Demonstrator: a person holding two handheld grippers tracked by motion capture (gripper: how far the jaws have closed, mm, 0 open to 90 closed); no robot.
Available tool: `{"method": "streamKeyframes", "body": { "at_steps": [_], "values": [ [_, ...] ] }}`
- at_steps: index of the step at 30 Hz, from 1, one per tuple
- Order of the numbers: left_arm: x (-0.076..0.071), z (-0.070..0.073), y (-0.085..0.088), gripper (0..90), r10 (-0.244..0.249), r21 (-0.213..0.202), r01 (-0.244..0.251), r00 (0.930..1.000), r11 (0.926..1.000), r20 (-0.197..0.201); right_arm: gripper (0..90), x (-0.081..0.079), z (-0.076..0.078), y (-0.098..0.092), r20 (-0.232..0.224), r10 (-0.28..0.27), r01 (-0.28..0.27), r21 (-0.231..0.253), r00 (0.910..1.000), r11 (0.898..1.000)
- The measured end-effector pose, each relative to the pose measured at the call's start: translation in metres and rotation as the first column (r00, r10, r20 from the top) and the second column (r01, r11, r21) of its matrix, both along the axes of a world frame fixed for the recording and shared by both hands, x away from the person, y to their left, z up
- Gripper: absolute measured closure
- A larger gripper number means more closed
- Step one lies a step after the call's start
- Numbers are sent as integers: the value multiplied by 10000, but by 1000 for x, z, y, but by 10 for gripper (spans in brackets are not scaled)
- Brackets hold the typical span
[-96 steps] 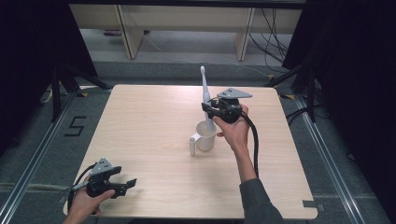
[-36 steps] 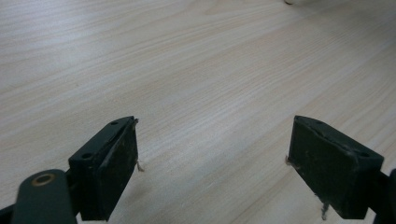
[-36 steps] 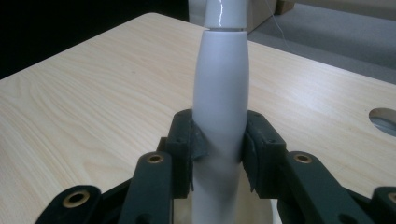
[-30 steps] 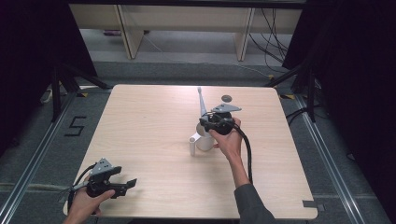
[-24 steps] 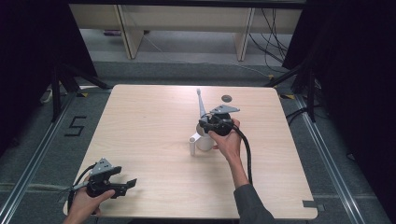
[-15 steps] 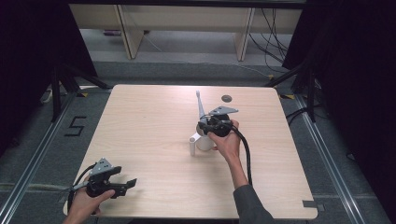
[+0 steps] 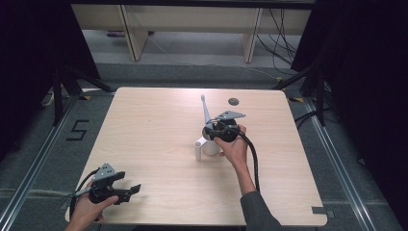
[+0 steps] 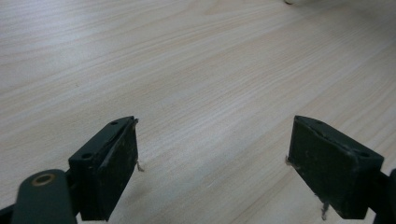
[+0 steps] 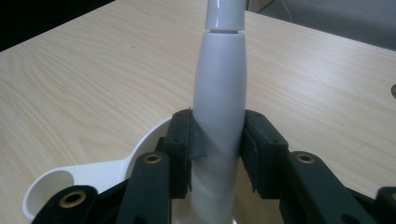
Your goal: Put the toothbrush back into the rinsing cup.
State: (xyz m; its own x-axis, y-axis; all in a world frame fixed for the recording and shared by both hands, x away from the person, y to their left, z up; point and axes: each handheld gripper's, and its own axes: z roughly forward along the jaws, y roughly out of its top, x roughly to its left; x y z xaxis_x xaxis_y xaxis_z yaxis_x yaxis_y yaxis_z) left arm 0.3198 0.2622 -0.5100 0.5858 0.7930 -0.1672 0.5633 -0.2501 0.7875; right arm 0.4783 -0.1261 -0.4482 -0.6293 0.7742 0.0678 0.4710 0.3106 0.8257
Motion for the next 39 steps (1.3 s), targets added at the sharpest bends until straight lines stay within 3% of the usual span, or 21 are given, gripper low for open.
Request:
{"method": "streamKeyframes", "body": {
  "at_steps": [7,8,10,11,12,14,16,20,24,26,30,32,35,37,39],
  "values": [
    [0,0,1,153,-47,57,47,10000,10000,-1,657,-1,-1,2,-39,-52,52,146,10000,9999],
    [0,0,1,153,-47,60,47,10000,10000,-1,646,-3,0,2,-203,-133,135,121,9997,9998],
    [0,0,0,153,-6,-9,6,10000,10000,6,593,-2,1,1,-84,-62,63,116,9999,9999],
    [0,0,0,153,-3,-8,3,10000,10000,6,585,-1,0,0,222,23,-26,146,9998,9999],
    [0,0,0,153,-2,-9,2,10000,10000,4,578,-3,3,0,-29,-185,185,187,9998,9997],
    [0,0,0,153,-15,18,15,10000,10000,10,554,-2,3,-2,270,-136,128,276,9995,9995],
    [0,0,0,153,-5,-1,5,10000,10000,4,524,-4,6,-4,97,-254,250,407,9996,9989],
    [0,0,0,153,8,-3,-8,10000,10000,5,495,-4,8,-6,192,-329,318,572,9993,9979],
    [0,0,-1,153,48,29,-48,10000,10000,-75,454,-5,10,-9,297,-327,315,405,9990,9987],
    [0,0,-1,153,36,-11,-36,10000,10000,-23,437,-7,11,-8,110,-485,478,575,9988,9972],
    [0,0,0,153,-7,75,8,10000,10000,-58,394,-6,12,-9,168,-279,270,481,9995,9985],
    [0,0,0,153,-4,68,4,10000,10000,-57,374,-10,14,-8,28,-671,668,591,9977,9960],
    [0,-1,0,153,63,62,-63,10000,10000,-30,349,-8,16,-11,228,-555,548,302,9982,9980],
    [0,-1,0,153,65,66,-65,10000,10000,-35,335,-9,16,-10,169,-596,586,521,9981,9969],
    [0,-1,0,153,66,61,-66,10000,10000,-36,322,-9,18,-13,346,-555,547,220,9979,9983]
  ]
}}
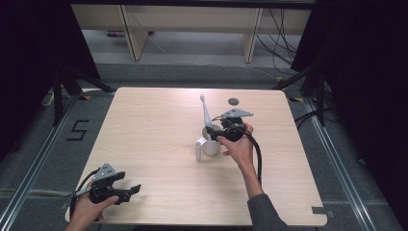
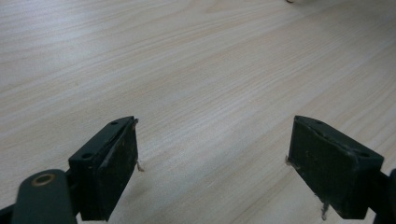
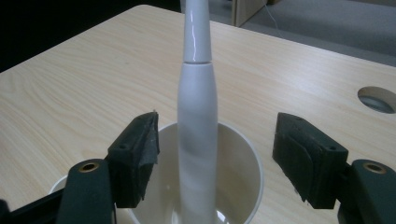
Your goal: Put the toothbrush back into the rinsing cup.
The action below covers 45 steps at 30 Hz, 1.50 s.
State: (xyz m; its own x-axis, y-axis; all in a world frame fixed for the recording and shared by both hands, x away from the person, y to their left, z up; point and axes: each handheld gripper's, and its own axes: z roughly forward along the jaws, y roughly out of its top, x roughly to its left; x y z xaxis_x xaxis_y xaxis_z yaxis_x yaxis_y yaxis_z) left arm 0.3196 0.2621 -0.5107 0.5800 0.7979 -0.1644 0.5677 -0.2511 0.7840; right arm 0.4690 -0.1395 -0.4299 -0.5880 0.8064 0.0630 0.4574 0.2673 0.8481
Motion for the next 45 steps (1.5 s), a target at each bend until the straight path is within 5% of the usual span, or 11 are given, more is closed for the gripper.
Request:
{"method": "streamKeyframes", "body": {
  "at_steps": [18,45],
  "values": [
    [0,0,0,153,4,20,-4,10000,10000,-6,206,-20,10,-5,-265,-66,75,313,9996,9995],
    [0,0,-1,153,-20,55,20,10000,10000,-87,180,-54,15,-21,290,267,-272,167,9992,9995]
  ]
}}
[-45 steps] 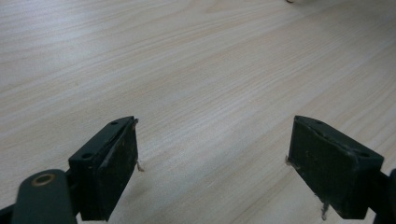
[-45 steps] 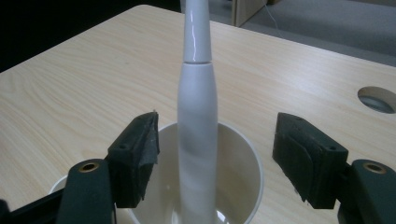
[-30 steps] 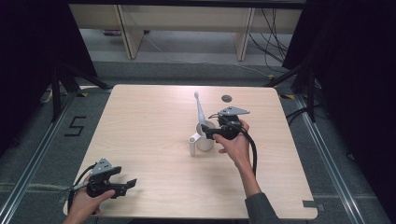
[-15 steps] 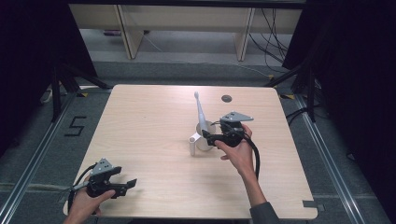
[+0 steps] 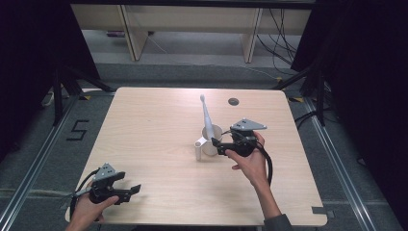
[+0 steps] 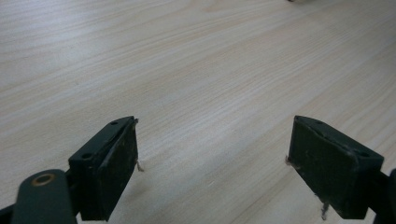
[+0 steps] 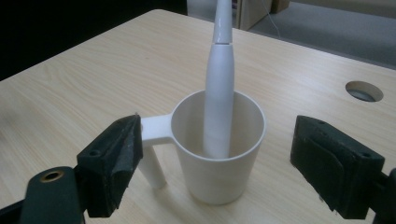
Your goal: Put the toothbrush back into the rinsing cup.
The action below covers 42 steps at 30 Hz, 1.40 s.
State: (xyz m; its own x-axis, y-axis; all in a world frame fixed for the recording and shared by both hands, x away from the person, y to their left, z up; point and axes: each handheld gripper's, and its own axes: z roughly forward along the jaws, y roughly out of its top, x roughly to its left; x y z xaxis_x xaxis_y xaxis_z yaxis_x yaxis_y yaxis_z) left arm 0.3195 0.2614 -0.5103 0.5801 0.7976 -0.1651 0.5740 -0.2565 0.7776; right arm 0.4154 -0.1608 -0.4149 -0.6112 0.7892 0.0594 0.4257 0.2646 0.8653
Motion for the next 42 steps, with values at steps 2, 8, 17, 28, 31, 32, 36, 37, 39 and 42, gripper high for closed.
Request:
{"method": "streamKeyframes", "body": {
  "at_steps": [2,8,17,28,31,32,36,37,39,42],
  "values": [
    [0,1,2,153,-170,226,171,9999,9996,-23,180,-2,0,-2,42,29,-29,-13,10000,10000],
    [0,1,2,153,-193,286,194,9998,9994,-21,177,-11,-1,-8,50,-13,13,-179,10000,9998],
    [0,1,2,153,-201,242,202,9998,9995,-31,177,-24,0,-17,-290,-30,27,-103,9996,9999],
    [0,2,3,153,-238,287,238,9997,9993,-23,166,-36,-5,-28,-229,230,-235,-226,9995,9995],
    [0,2,3,153,-220,309,221,9998,9993,-27,163,-39,-6,-31,-157,400,-405,-313,9991,9987],
    [0,1,0,153,-27,-5,27,10000,10000,20,164,-42,-6,-32,-339,302,-309,-207,9990,9993],
    [0,1,1,153,-108,177,108,9999,9998,3,163,-46,-7,-37,-205,352,-358,-333,9992,9988],
    [0,1,3,153,-226,298,227,9997,9993,-32,163,-47,-8,-38,-151,363,-368,-381,9992,9986],
    [0,2,3,153,-233,297,234,9997,9993,-23,163,-50,-9,-39,-285,360,-369,-316,9989,9988],
    [0,2,3,153,-222,320,222,9998,9992,-21,164,-53,-11,-42,-227,428,-438,-452,9988,9980]
  ]
}}
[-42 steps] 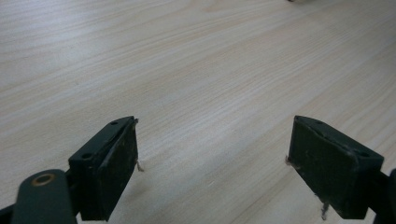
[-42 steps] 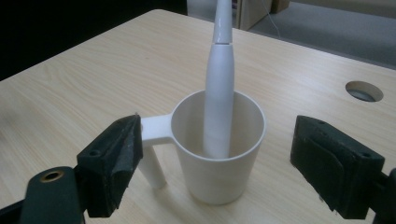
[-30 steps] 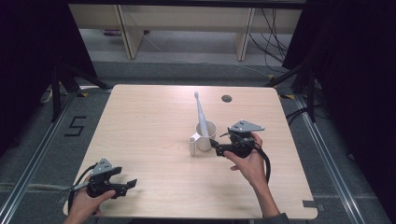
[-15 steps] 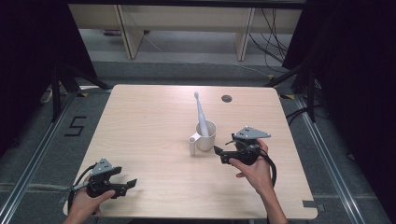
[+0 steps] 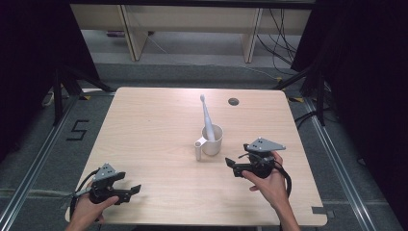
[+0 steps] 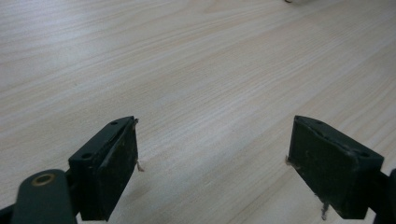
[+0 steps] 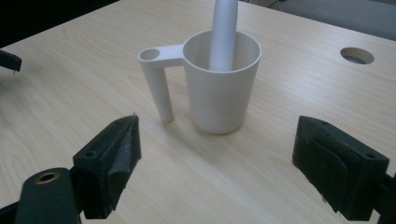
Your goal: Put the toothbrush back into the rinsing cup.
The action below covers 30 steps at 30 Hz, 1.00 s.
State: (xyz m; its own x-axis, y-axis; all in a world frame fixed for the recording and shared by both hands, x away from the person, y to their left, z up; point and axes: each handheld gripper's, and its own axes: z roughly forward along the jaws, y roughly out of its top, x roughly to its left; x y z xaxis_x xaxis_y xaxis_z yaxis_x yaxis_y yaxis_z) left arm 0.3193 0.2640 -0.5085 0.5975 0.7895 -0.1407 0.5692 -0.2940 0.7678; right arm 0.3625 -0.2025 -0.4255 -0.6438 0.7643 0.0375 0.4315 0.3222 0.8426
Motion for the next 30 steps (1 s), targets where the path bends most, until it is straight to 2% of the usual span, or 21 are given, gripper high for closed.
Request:
{"method": "streamKeyframes", "body": {
  "at_steps": [1,2,3,4,8,11,12,13,15,16,17,18,19,21,22,23,24,25,26,27,30],
  "values": [
    [0,0,0,153,0,-2,0,10000,10000,0,164,-1,-1,-1,36,-28,28,-59,10000,10000],
    [0,0,0,153,-14,7,14,10000,10000,3,164,-3,-2,0,-129,-114,115,56,9999,9999],
    [0,0,0,153,-8,-2,8,10000,10000,7,164,-3,-2,-1,47,-16,16,-73,10000,10000],
    [0,0,0,153,-9,2,9,10000,10000,2,165,-6,-3,0,-278,-83,85,68,9996,9999],
    [0,0,0,153,-11,2,11,10000,10000,6,165,-9,-6,-2,-152,-59,59,-27,9999,10000],
    [0,0,0,153,-17,6,17,10000,10000,6,165,-12,-8,-2,-374,-55,55,19,9993,10000],
    [0,0,0,153,-12,1,12,10000,10000,4,165,-12,-10,-3,-139,91,-92,-82,9999,9999],
    [0,0,0,153,-10,2,10,10000,10000,1,165,-14,-11,-2,-315,33,-35,-58,9995,10000],
    [0,0,0,153,-9,-1,9,10000,10000,3,165,-16,-12,-3,-373,21,-25,-100,9993,9999],
    [0,0,0,153,-14,6,14,10000,10000,4,165,-16,-13,-4,-204,159,-163,-182,9997,9997],
    [0,0,0,153,-18,5,18,10000,10000,5,164,-17,-14,-4,-349,65,-65,5,9994,10000],
    [-1,-1,-3,153,164,-316,-163,9999,9994,34,165,-19,-14,-4,-426,36,-39,-52,9991,10000],
    [-1,-1,-3,153,178,-334,-177,9998,9993,43,165,-18,-15,-6,-267,93,-97,-173,9996,9998],
    [-1,-1,-3,153,226,-367,-222,9997,9991,86,165,-22,-17,-6,-552,-67,64,-56,9985,10000],
    [-1,-1,-3,153,185,-327,-183,9998,9993,33,165,-21,-18,-9,-324,75,-82,-235,9994,9997],
    [-1,-1,-3,153,185,-330,-183,9998,9993,41,165,-22,-20,-8,-472,11,-14,-67,9989,10000],
    [-1,-1,-3,153,220,-370,-217,9997,9991,93,165,-23,-21,-9,-383,75,-83,-197,9992,9998],
    [-1,-1,-4,153,233,-396,-229,9997,9990,117,165,-25,-22,-9,-623,-37,31,-105,9981,9999],
    [-1,-1,-3,153,165,-308,-163,9999,9994,41,164,-25,-23,-11,-522,122,-133,-212,9986,9997],
    [-1,-1,-4,153,242,-407,-237,9996,9989,118,165,-26,-25,-11,-508,60,-73,-244,9987,9997],
    [-1,-2,-3,153,161,-384,-157,9998,9991,99,164,-30,-28,-13,-817,-16,0,-194,9967,9998]
  ]
}}
